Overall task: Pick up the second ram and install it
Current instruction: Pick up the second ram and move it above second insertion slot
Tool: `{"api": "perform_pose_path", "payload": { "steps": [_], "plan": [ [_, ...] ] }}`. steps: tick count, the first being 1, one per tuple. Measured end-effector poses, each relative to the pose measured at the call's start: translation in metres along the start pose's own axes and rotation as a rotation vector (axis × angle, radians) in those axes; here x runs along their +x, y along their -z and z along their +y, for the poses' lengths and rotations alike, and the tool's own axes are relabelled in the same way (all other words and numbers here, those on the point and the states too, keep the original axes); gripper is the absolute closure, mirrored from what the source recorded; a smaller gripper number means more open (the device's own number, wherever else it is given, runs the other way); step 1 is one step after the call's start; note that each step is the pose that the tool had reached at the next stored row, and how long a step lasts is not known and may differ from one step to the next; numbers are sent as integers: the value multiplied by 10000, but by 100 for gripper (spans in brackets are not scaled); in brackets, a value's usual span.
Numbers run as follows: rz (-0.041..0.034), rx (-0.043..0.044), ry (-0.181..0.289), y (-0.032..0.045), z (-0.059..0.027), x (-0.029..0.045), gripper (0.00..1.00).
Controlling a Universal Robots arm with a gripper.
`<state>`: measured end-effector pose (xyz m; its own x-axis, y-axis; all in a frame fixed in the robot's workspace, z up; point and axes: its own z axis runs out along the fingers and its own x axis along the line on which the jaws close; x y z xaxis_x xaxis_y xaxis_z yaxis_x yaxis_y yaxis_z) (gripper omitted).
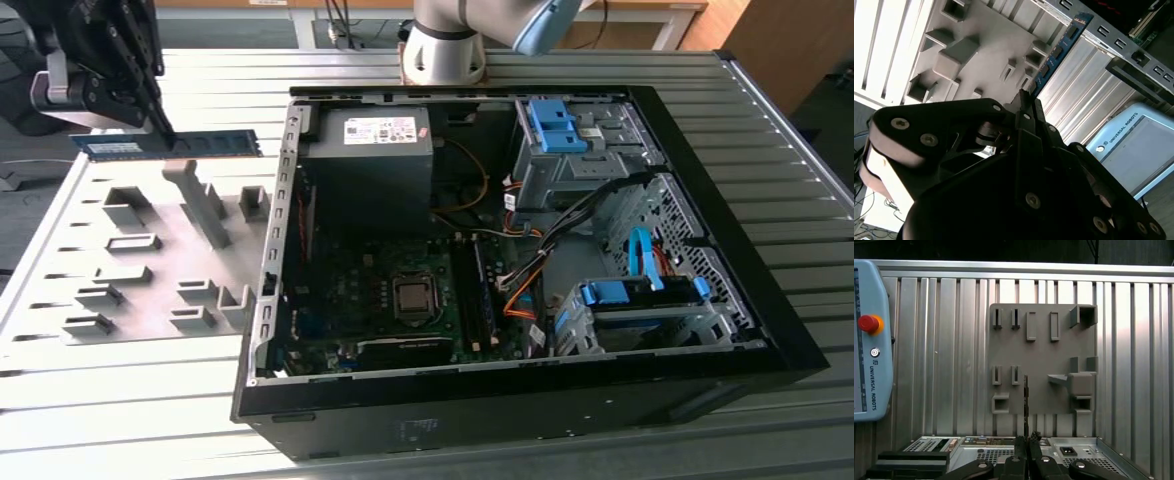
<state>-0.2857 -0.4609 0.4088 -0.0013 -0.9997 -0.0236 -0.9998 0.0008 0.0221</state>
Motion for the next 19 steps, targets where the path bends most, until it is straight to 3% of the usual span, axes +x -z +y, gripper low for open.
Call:
{"api": "perform_pose_path", "payload": {
  "steps": [19],
  "plan": [
    [1,0,0,5,-216,0,86]
  ]
}}
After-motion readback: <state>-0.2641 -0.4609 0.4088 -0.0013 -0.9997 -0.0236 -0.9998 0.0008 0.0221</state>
